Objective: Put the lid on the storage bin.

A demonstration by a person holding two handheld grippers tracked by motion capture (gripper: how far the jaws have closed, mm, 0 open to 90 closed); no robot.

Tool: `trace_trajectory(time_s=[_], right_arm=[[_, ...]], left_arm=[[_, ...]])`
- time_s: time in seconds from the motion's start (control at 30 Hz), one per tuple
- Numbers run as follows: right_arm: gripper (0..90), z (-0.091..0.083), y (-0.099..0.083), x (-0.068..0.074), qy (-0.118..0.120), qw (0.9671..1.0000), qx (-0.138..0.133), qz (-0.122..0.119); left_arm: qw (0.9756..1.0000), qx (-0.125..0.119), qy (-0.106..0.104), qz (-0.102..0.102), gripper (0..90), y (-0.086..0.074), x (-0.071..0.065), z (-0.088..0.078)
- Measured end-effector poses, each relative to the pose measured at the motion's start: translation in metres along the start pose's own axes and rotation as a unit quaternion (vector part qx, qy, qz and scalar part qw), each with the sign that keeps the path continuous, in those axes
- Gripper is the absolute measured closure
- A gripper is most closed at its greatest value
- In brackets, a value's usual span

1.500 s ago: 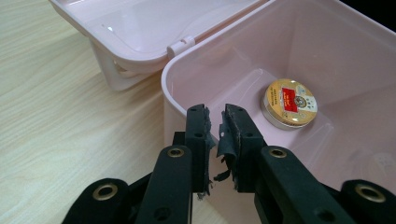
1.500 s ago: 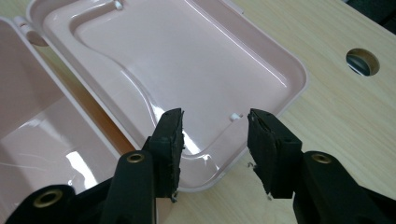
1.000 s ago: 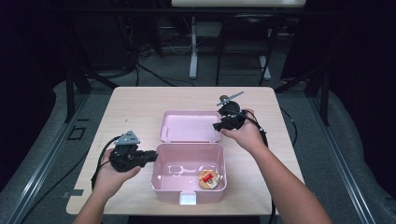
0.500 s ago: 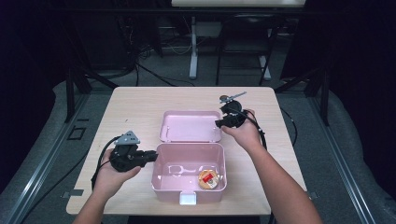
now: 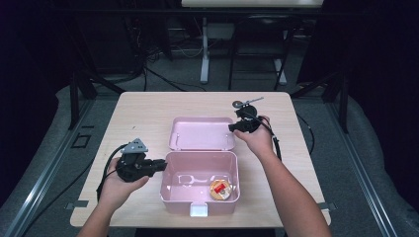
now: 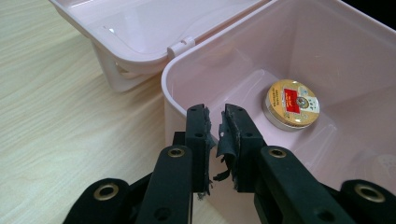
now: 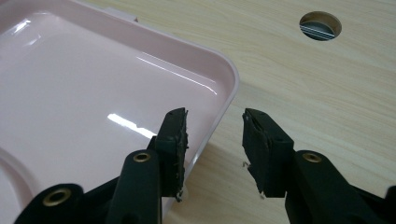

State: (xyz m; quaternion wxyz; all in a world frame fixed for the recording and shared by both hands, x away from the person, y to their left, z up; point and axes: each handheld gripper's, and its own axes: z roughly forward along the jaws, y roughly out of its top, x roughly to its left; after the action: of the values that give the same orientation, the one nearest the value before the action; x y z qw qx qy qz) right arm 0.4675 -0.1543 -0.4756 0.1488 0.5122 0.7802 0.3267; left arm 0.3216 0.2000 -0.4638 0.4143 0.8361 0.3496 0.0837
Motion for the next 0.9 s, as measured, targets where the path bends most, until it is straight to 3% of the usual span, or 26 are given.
trace_trajectory(time_s=[0.27,0.57,0.9], right_arm=[[65.4,0.011,0.002,0.0,-0.014,0.9997,0.001,0.022],[72.3,0.019,0.004,0.0,-0.012,0.9986,0.007,0.052],[75.1,0.02,0.005,0.005,-0.028,0.9974,0.017,0.065]], left_arm=[[1.0,-0.001,0.001,-0.001,80.4,0.0,0.0,0.0],[1.0,-0.001,0.002,-0.001,80.4,0.0,-0.001,0.0],[1.0,0.0,0.0,-0.004,80.6,0.0,0.0,0.0]])
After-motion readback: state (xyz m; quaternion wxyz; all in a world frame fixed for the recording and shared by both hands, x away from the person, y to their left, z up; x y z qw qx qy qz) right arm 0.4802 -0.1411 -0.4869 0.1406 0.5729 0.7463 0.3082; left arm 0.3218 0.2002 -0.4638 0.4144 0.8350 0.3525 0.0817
